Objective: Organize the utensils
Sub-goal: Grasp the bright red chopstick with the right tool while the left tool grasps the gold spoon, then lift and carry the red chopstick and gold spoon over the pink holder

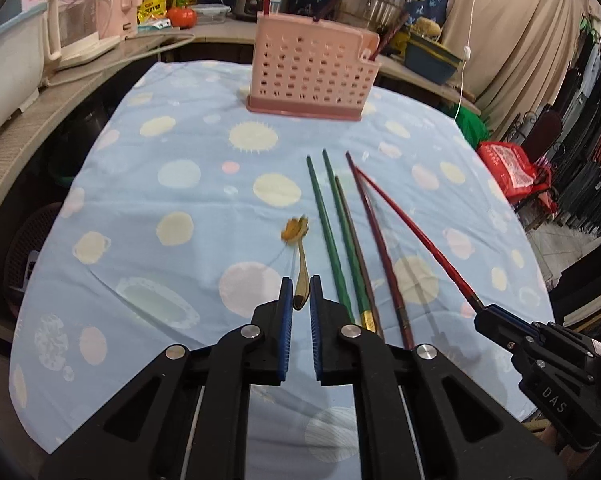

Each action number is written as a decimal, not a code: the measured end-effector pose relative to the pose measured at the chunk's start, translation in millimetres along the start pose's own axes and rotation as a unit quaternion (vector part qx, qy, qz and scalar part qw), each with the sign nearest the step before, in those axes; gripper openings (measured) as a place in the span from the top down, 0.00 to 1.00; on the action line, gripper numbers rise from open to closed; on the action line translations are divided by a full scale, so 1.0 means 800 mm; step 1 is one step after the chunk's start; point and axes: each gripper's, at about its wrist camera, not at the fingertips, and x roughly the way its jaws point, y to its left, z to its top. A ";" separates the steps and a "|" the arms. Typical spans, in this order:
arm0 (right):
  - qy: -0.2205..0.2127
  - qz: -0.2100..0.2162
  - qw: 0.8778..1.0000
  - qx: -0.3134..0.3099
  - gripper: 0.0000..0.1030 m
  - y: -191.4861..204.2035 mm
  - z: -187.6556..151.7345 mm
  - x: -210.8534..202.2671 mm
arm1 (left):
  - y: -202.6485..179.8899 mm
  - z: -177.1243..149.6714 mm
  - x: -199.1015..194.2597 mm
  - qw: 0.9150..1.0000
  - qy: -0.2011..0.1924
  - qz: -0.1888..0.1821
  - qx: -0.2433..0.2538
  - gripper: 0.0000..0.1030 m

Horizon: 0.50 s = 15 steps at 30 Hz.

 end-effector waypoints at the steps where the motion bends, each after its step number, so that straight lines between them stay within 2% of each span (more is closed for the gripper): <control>1: -0.007 0.001 1.000 0.002 0.93 -0.001 0.004 -0.006 | 0.000 0.005 -0.006 1.000 -0.005 -0.002 0.000 0.97; 2: -0.015 0.002 1.000 0.004 0.93 -0.002 0.010 -0.013 | 0.000 0.009 -0.011 1.000 -0.010 -0.002 -0.001 0.99; 15: -0.114 0.006 0.993 0.005 0.93 -0.004 0.090 -0.084 | -0.003 0.072 -0.062 0.998 -0.061 -0.013 0.008 0.99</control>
